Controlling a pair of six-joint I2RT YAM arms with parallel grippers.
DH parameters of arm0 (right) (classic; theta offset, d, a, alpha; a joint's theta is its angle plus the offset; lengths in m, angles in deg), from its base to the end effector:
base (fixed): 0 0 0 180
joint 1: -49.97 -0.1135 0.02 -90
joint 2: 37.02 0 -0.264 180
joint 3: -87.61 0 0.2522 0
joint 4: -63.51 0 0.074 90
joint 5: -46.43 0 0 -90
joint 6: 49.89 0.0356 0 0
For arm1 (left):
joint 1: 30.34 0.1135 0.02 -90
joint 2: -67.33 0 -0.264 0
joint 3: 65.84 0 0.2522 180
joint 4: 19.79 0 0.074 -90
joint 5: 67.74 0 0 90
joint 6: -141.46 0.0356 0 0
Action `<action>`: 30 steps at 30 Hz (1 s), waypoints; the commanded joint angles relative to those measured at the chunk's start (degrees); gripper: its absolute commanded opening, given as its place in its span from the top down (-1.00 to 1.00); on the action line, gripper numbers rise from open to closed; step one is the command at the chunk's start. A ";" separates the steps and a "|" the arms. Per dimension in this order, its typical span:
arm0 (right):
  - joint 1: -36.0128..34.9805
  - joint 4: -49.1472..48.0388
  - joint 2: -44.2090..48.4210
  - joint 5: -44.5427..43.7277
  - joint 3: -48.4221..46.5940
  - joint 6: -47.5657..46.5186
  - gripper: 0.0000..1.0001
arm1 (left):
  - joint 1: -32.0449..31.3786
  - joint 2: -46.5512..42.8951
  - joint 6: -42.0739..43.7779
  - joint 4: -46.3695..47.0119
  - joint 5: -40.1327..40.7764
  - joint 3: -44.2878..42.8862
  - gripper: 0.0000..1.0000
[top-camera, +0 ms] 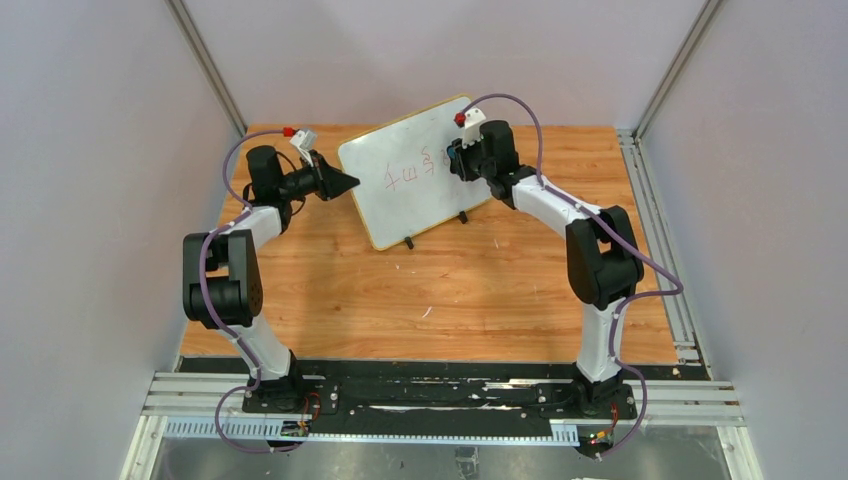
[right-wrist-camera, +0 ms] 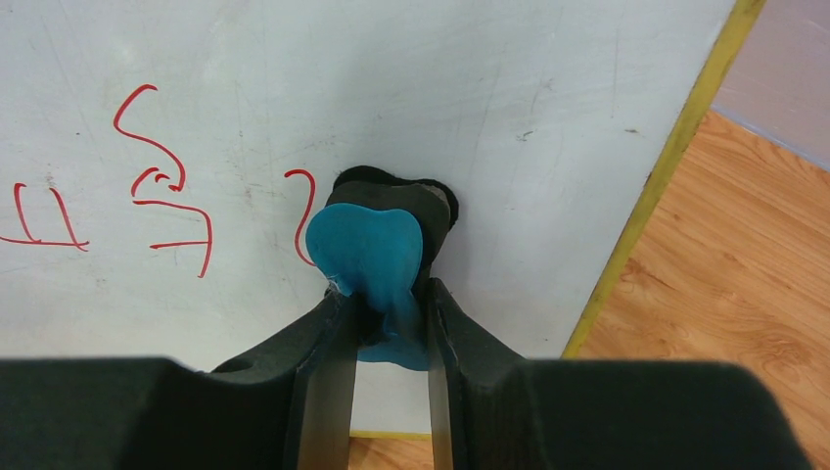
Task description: Erase the whiteboard
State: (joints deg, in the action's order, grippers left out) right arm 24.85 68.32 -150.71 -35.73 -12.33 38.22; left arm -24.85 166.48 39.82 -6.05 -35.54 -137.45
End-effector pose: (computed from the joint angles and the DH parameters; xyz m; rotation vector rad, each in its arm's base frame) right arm 0.4277 0.2059 0.2605 -0.5375 1.8349 0.4047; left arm 0.3770 0.0060 0.2354 0.4612 1.7405 -0.9804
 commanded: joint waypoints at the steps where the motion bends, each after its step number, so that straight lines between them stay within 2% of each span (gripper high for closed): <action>1: 0.80 0.96 -1.25 0.41 -0.93 0.17 0.99 | 0.18 0.35 5.99 -2.72 2.98 1.07 1.00; 14: 7.07 3.33 -2.08 0.21 -3.17 -0.45 0.99 | 0.20 0.51 6.88 -3.78 3.04 0.72 1.00; 24: 7.16 4.51 -2.18 1.47 -5.12 -0.09 0.99 | 0.18 0.17 7.42 -4.57 3.13 0.89 1.00; 30: 4.66 4.14 -0.90 2.30 -4.56 0.67 0.99 | 0.19 0.08 7.22 -4.64 3.11 0.80 1.00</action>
State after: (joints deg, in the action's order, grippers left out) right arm 30.90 73.02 -151.91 -33.90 -15.47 38.39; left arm -24.85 166.20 40.79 -6.79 -35.58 -137.45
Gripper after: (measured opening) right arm 0.285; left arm 0.188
